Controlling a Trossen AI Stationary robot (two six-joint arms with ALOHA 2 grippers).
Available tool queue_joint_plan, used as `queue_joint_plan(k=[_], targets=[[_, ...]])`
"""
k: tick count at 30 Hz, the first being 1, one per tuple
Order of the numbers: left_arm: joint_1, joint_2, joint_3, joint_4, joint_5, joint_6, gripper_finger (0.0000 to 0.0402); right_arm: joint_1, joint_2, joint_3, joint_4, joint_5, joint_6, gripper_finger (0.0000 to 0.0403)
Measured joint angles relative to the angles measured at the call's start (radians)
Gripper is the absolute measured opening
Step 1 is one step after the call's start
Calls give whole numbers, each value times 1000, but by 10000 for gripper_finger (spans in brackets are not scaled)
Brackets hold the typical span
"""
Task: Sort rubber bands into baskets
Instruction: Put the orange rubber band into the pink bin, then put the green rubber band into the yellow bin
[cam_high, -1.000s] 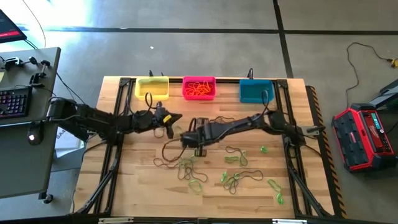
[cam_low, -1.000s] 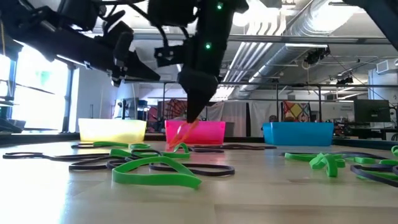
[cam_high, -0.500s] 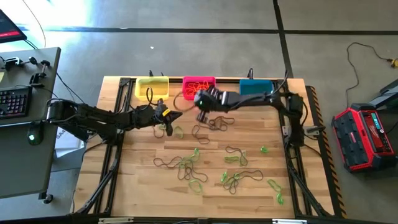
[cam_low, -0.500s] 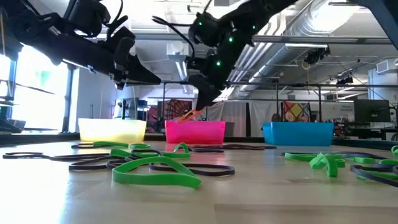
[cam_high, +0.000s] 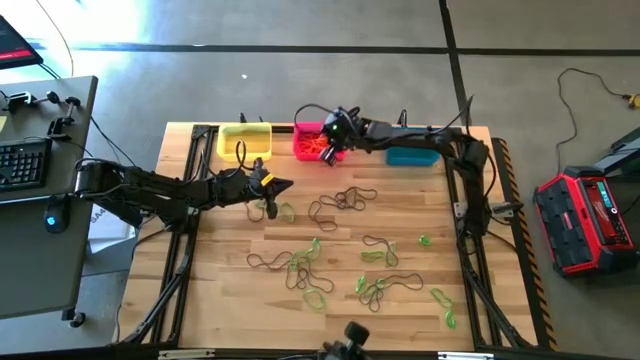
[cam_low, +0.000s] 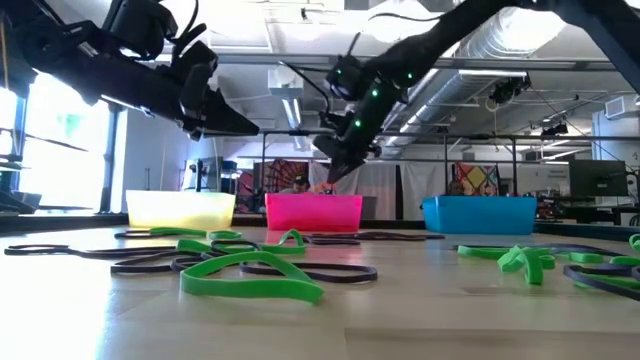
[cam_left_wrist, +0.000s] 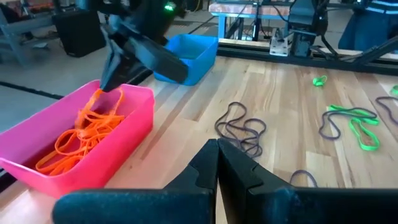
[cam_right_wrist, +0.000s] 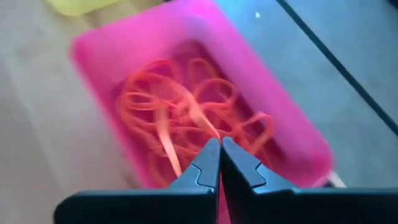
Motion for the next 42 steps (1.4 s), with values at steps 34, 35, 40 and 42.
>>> queue_joint_plan(k=[34,35,40,42], targets=[[-15,0,0,-5,3,-13,0,-27,-74,-149,34,-109,-34,2],[-15,0,0,-5,3,-14,0,-23,-93,-167,53,-108,-28,3],[-14,0,0,-4,3,-16,0,11,-206,-289,170,-125,-6,1],[-14,0,0,-5,3,-16,0,27,-260,-354,234,-137,11,1]])
